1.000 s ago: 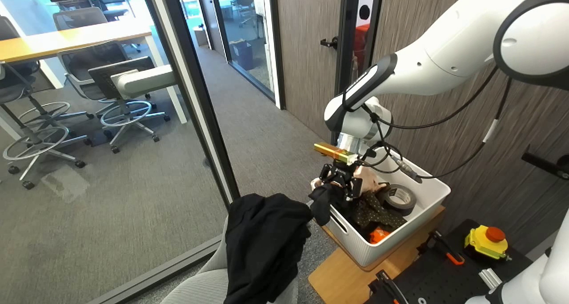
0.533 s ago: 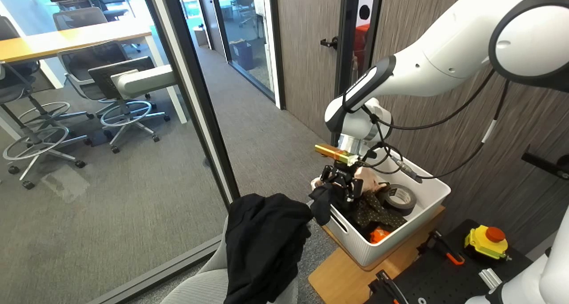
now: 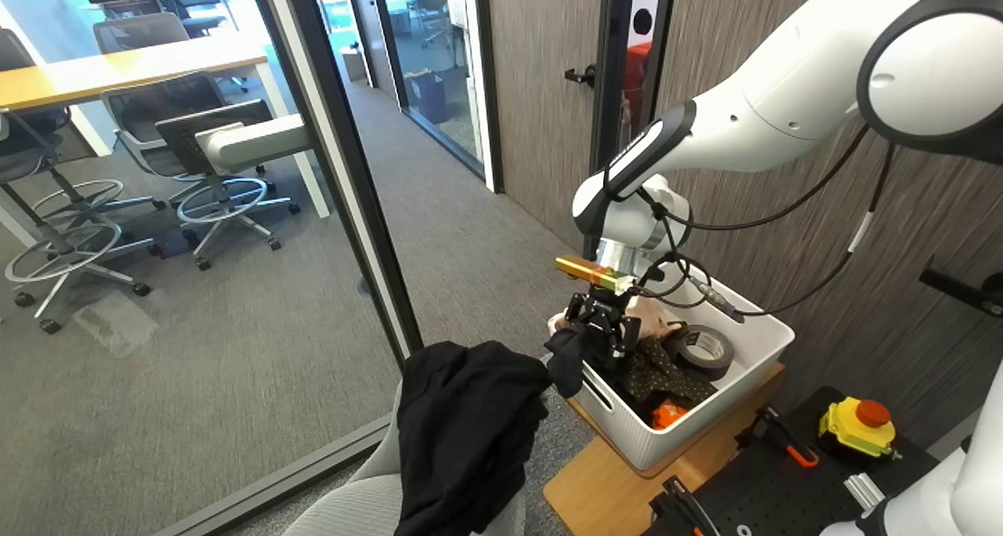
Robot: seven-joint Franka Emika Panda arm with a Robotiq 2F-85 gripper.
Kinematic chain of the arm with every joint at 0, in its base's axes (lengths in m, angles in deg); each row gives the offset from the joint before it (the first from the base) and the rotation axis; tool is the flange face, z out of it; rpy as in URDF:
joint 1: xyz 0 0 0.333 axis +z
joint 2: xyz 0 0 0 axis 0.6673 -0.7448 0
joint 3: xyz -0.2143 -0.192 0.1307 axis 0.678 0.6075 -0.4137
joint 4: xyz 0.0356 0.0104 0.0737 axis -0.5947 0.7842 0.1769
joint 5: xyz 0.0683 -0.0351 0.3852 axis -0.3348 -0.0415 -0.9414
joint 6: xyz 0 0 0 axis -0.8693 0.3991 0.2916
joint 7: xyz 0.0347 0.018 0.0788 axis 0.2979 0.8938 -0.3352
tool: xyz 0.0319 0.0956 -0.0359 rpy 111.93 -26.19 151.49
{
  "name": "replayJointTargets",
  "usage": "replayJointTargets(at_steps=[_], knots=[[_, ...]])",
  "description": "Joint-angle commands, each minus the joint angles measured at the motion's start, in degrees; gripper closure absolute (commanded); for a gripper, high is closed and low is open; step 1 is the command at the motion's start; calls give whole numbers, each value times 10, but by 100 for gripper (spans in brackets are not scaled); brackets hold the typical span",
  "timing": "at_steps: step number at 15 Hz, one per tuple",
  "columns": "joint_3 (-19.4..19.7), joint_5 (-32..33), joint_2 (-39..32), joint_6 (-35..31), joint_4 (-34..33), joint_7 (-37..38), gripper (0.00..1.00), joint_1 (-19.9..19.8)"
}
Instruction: Pick up one cloth from the box and put it on the headrest of the chair
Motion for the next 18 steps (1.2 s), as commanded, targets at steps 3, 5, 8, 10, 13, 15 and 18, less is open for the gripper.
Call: replayJointTargets(at_steps=[3,5,8,10,13,15,18], knots=[[5,2,-4,10,-11,-21,0,3],[6,6,-4,8,-10,-27,28,5],[8,7,-4,9,-10,-34,51,5],[9,10,-5,9,-10,-35,67,6],[9,12,-6,9,-10,-36,88,6],[9,14,-6,9,-11,-36,100,7],[9,16,-7,9,-10,-36,99,8]])
